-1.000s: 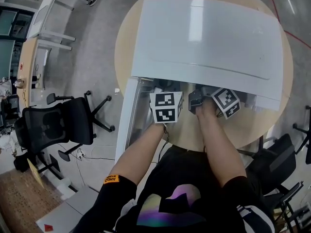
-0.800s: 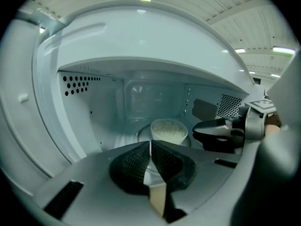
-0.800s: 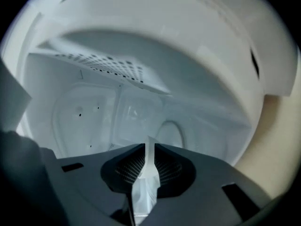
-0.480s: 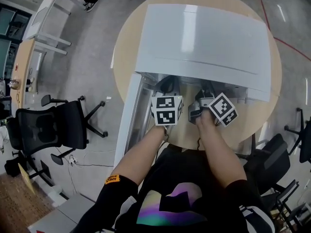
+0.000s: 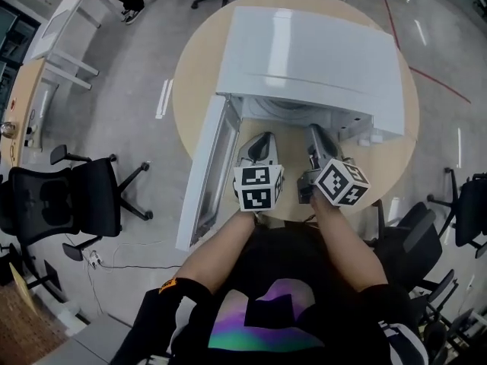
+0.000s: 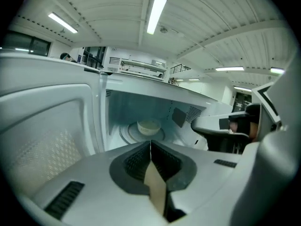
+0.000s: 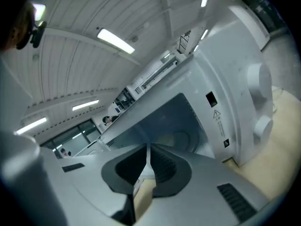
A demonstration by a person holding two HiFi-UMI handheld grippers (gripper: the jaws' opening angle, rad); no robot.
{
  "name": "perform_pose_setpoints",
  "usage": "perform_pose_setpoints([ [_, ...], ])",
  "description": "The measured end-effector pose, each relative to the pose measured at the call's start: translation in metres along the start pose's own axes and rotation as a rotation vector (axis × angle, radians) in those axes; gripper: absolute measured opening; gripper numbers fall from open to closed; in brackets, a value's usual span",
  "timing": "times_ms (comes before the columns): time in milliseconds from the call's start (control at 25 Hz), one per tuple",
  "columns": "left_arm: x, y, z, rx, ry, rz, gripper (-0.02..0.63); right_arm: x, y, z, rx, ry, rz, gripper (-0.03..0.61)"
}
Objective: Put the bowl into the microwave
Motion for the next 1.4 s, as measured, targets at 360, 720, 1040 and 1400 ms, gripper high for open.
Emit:
perform_pose_setpoints([
  [360,0.003,0.076,0.007,-0.092,-0.029,0.077,0.054,-0.025,0.06,-0.063,-0.012,0.308,-0.028,0.034],
  [720,-0.032,0.117,0.019,-0.25,0.008,0.072,0.054,-0.061,0.109,-0.088,-0.072,0.452,-0.072,0.035],
  [1040,-0.057,0.13,0.028,-0.298,-0.017,0.037,0.054,-0.083,0.139,-0.079,-0.118,0.512,-0.109,0.035],
  [1400,-0.066,0.149,0.038,-0.252,-0.035,0.043,0.054,-0.082,0.17,-0.06,-0.098,0.527,-0.12,0.035],
])
Point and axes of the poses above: the fingertips, and each gripper's own axes: y backward along the fingers, z to its right, x out of its top, the point moved 5 cm from there along y, backward along the fingers, and after that the axes turned 1 degree about -x, right-handed, at the moved point
